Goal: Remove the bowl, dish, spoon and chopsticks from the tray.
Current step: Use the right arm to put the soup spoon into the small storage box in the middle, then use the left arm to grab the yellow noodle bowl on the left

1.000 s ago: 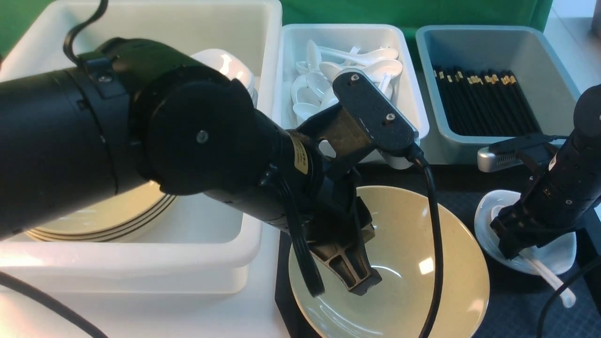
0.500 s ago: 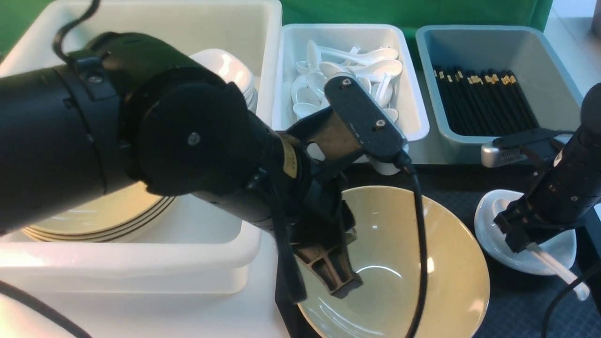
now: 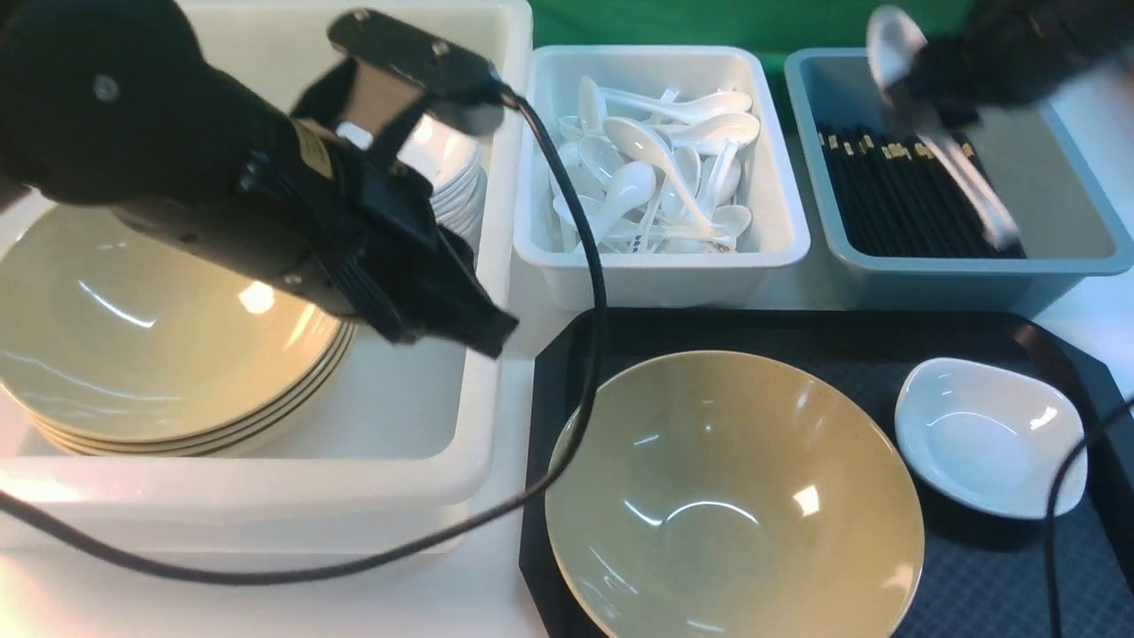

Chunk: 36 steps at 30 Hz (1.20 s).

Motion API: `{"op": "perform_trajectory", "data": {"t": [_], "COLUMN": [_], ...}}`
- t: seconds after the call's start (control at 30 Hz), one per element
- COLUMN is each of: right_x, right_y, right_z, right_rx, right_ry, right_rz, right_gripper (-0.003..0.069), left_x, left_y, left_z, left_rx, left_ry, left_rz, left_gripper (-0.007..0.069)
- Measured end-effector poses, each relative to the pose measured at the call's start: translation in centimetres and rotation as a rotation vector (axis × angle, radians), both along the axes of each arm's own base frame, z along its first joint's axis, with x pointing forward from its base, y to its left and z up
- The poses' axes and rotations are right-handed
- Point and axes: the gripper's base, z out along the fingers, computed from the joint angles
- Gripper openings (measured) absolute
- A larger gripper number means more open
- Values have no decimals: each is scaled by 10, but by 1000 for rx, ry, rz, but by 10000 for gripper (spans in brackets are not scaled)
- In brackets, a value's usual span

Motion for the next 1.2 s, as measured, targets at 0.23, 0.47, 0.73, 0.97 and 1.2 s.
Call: {"op": "perform_trajectory", "data": {"t": [0.23,0.47,0.73,0.97,1.2], "right_x": [66,103,76,22,-53], "right_y": [50,68,63,49,28], "right_z": [-20,-58,-9,55,89], "right_rx": [133,141,60,-21,-36], "right_ry": [-144,-41,44,45,47], "right_rz": [-2,-9,81,186,210], "right_gripper": [330,400,539,505,395], "left_x": [-3,-9,-8,17,49], "left_y": [-9,-12,-12,-26,-61], "left_z": [4,2,9,33,11], "left_rx": [-103,-107,-91,-87,43], "left_ry": [3,61,67,14,211], "left_rz": [-61,-114,-132,-147,-249], "left_gripper": [-11,-11,-7,91,357]}}
